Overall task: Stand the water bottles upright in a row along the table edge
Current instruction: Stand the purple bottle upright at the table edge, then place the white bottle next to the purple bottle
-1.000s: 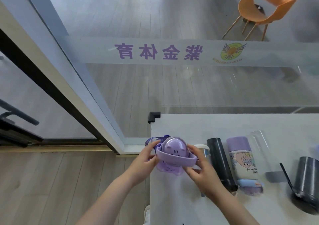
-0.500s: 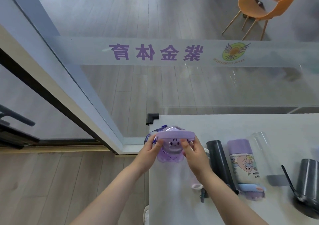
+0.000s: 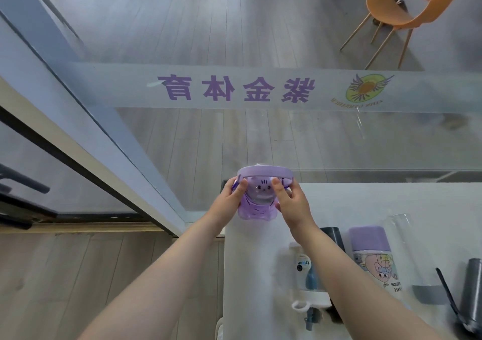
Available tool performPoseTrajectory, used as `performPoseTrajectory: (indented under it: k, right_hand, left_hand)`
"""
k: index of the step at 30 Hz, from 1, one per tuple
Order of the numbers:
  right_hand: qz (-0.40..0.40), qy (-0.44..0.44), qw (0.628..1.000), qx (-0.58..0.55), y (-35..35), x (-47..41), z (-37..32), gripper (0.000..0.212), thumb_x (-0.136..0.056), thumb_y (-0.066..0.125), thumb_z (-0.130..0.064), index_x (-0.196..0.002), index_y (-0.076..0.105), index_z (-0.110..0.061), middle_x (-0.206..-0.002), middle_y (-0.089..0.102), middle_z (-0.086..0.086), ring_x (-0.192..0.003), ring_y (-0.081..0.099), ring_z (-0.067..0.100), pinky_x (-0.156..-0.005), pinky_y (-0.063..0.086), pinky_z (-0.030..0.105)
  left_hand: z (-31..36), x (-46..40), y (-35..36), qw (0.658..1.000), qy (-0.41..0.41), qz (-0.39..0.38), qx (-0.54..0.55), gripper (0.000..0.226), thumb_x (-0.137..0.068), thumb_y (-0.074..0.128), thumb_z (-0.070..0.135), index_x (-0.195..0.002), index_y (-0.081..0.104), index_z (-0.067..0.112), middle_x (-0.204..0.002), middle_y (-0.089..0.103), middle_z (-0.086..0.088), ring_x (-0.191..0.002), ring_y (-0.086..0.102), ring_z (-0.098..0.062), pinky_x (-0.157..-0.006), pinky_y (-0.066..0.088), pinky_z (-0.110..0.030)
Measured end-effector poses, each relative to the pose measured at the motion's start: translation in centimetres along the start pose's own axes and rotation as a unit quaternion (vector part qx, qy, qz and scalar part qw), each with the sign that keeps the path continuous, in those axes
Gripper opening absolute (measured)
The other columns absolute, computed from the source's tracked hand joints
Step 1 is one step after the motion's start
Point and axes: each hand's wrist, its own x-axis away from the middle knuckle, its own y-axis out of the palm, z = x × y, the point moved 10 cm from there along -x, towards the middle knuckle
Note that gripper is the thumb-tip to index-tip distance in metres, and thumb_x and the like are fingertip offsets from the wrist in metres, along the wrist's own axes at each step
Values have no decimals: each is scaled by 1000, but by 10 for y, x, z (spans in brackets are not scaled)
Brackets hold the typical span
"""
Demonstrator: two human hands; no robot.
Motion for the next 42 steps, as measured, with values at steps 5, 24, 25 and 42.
performPoseTrajectory:
  k: [5,24,25,42]
  right_hand:
    - [2,-1,1000,1,2,-15,-7,16,-93,58,-42,-108,60,-37,-104,67,-17,-94,65,-4,-76,51,20]
    - [-8,-44,988,148,-27,13,-7,48,-95,56,-34,-139,38,-26,-133,42,-14,-121,40,5,-98,34,27]
    - [-10,-45,985,167,-31,20,-5,50,-95,57,-32,-140,37,-25,-135,40,-14,-123,38,5,-102,34,29]
    - [-6,-91,893,442,-82,167,83,77,-85,66,-41,-149,28,-20,-155,24,3,-143,20,14,-114,17,23]
  left_hand:
    - [7,-13,-1,1000,-4,3,-3,57,-64,55,84,-112,56,54,-123,62,17,-119,55,-6,-109,40,-39]
    - [25,16,-10,998,27,18,-54,28,-96,52,23,-120,55,35,-107,64,13,-90,61,-4,-70,48,-16]
    - [27,23,-11,998,37,22,-54,26,-95,52,18,-108,56,40,-102,64,14,-89,61,-4,-73,49,-16]
    - [-132,102,13,841,55,-10,-538,65,-91,39,40,-151,22,21,-162,3,-6,-148,7,-25,-118,8,-33]
